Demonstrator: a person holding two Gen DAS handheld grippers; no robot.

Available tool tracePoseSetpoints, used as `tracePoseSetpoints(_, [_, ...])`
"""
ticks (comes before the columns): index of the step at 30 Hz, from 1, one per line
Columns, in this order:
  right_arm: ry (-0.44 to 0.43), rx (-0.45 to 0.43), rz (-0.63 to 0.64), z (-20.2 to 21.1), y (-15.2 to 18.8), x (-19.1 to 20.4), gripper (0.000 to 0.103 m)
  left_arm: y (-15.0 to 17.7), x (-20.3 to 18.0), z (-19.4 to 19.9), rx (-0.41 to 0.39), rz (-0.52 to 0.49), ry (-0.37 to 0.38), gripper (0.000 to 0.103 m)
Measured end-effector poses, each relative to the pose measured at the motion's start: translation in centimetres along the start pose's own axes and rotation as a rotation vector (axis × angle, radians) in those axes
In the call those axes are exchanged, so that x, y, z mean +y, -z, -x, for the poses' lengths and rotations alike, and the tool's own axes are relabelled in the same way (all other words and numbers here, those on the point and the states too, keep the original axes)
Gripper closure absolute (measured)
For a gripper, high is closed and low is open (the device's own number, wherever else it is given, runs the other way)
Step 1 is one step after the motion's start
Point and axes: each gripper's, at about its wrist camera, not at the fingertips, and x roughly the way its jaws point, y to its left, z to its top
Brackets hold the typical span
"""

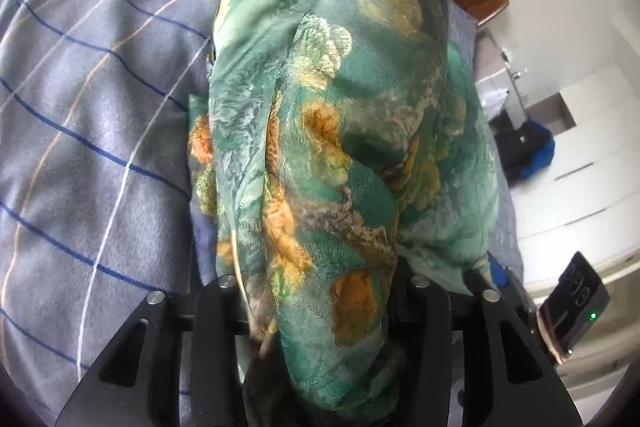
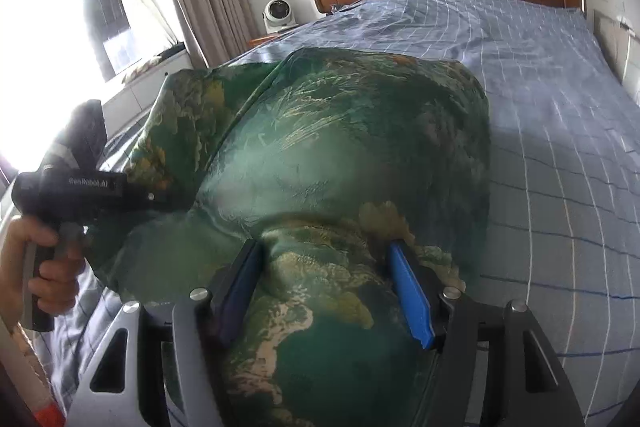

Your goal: Fold large clothes

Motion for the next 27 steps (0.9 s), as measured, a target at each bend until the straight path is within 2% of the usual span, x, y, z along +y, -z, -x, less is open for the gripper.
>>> tracePoseSetpoints(4, [-0.014, 0.046, 0.024, 0.7, -1.1, 0.1, 0.032, 0.0, -0.4, 2.7, 0.031, 0.008, 0.001, 0.036])
tracePoseSetpoints(5, [-0.027, 0.065, 0.028, 0.8, -1.6, 0.0, 0.031, -0.3, -0.7, 4.4, 0.026, 0.019, -0.018, 0.031])
tracePoseSetpoints(6, [-0.047, 0.092, 0.029, 1.2, -2.6, -0.4, 0.031, -0.6, -0.8, 5.4, 0.01, 0.014, -0.039, 0.03])
tracePoseSetpoints(8, [-0.074, 0.107, 0.028, 2.7, -4.9, -1.1, 0.031, -1.5, -2.1, 9.0, -0.078, -0.032, -0.116, 0.03])
tracePoseSetpoints(12, [-0.032, 0.021, 0.025, 5.0, -9.6, -2.4, 0.036, -4.1, -5.4, 12.4, -0.251, -0.131, -0.164, 0.03])
tracePoseSetpoints(14, [-0.026, 0.02, 0.0, 4.1, -11.7, -2.8, 0.037, -5.4, -7.7, 11.3, -0.284, -0.189, -0.143, 0.03])
tracePoseSetpoints(16, [-0.051, 0.07, -0.052, 1.7, -12.3, -3.0, 0.039, -6.4, -8.2, 9.4, -0.269, -0.24, -0.142, 0.03])
tracePoseSetpoints(17, [-0.061, 0.102, -0.08, 0.4, -12.1, -2.9, 0.039, -6.6, -8.5, 6.9, -0.248, -0.272, -0.189, 0.03])
tracePoseSetpoints(19, [-0.058, 0.185, -0.128, -3.3, -10.9, -2.9, 0.039, -6.4, -7.0, 3.7, -0.224, -0.255, -0.288, 0.031])
tracePoseSetpoints(21, [0.005, 0.194, -0.099, -5.0, -9.3, -2.1, 0.039, -5.6, -3.1, 0.3, -0.184, -0.151, -0.363, 0.034])
tracePoseSetpoints(22, [0.023, 0.186, -0.087, -5.5, -8.6, -1.9, 0.039, -4.9, -1.8, -0.5, -0.203, -0.147, -0.405, 0.033])
tracePoseSetpoints(23, [0.016, 0.175, -0.098, -5.7, -8.3, -1.9, 0.039, -4.3, -1.0, -0.7, -0.227, -0.153, -0.435, 0.024])
tracePoseSetpoints(25, [0.0, 0.157, -0.115, -5.6, -7.8, -1.7, 0.039, -3.7, 0.4, -0.7, -0.233, -0.108, -0.396, 0.022])
tracePoseSetpoints(26, [0.014, 0.155, -0.094, -5.6, -7.8, -1.3, 0.039, -3.8, 1.3, -0.3, -0.231, -0.066, -0.358, 0.02])
tracePoseSetpoints(27, [0.036, 0.153, -0.062, -5.5, -7.8, -0.8, 0.039, -3.9, 1.4, -0.3, -0.226, -0.058, -0.352, 0.019])
